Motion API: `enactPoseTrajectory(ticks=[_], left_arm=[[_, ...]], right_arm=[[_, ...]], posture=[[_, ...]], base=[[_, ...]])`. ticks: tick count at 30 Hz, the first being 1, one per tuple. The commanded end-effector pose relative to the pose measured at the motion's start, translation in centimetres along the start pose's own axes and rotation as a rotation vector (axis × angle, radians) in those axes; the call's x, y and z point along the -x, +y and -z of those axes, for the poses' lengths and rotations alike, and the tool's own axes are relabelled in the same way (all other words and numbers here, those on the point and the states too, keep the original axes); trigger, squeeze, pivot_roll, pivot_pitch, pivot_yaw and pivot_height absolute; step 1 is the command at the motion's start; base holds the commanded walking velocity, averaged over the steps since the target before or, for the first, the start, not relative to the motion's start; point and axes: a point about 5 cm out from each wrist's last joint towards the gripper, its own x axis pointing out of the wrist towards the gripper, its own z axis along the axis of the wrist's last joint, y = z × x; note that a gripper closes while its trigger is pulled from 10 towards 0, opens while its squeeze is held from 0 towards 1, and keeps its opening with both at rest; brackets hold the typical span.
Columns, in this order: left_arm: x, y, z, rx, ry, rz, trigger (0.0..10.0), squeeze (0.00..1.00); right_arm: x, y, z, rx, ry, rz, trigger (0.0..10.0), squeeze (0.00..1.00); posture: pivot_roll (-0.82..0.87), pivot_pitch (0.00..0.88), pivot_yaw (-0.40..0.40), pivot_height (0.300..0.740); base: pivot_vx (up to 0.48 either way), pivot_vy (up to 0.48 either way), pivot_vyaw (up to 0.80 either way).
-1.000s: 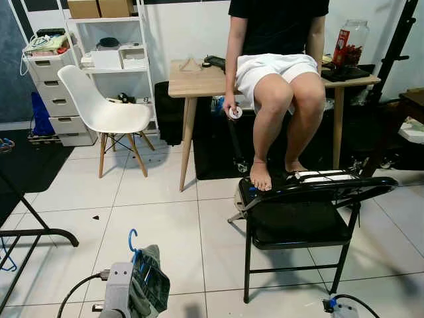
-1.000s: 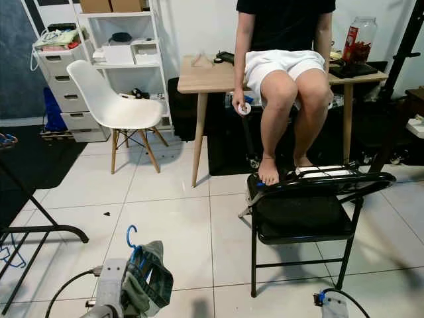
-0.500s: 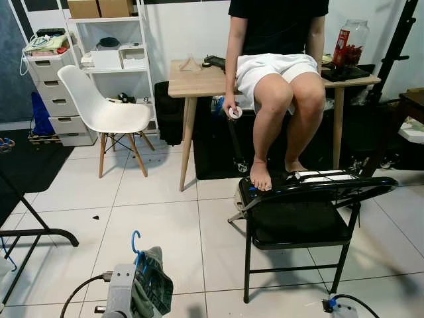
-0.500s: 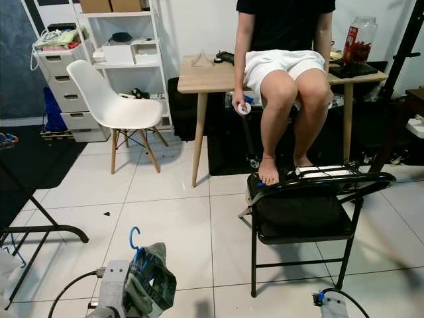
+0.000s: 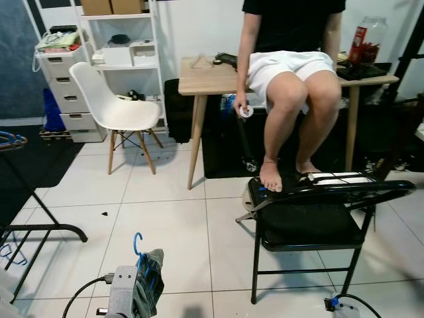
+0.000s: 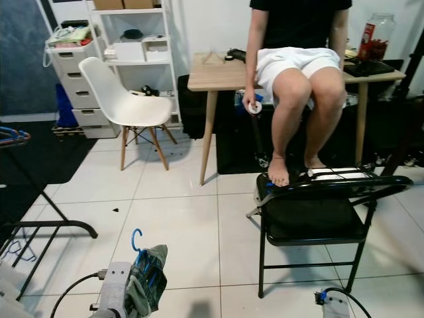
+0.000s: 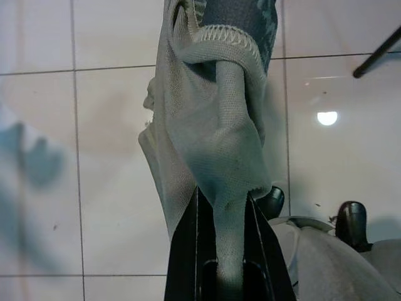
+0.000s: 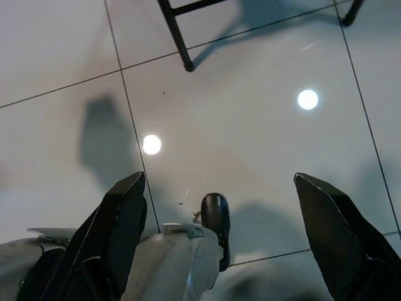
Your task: Hang hanger
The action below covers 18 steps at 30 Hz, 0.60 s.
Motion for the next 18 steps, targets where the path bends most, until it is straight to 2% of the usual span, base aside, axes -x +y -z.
enactPoseTrajectory(ticks=[1, 15, 18], left_arm=[[-0.01, 0.26, -0.14, -0.011, -0.003, -0.002, 10.0, 0.0], [0.01, 0.2, -0.06, -0.008, -0.003, 0.004, 10.0, 0.0], [0.01, 0.2, -0.08, -0.009, -0.003, 0.005, 10.0, 0.0]], right_arm=[[0.03, 0.07, 0.28, -0.007, 0.006, 0.0, 10.0, 0.0], [0.09, 0.07, 0.37, 0.011, 0.009, -0.021, 10.0, 0.0], [0.08, 0.19, 0.37, 0.001, 0.008, -0.039, 10.0, 0.0]], posture=[[0.16, 0.0, 0.021, 0.74], [0.16, 0.0, 0.024, 0.74], [0.15, 0.0, 0.026, 0.74]], base=[[0.0, 0.0, 0.0], [0.0, 0.0, 0.0], [0.0, 0.0, 0.8]])
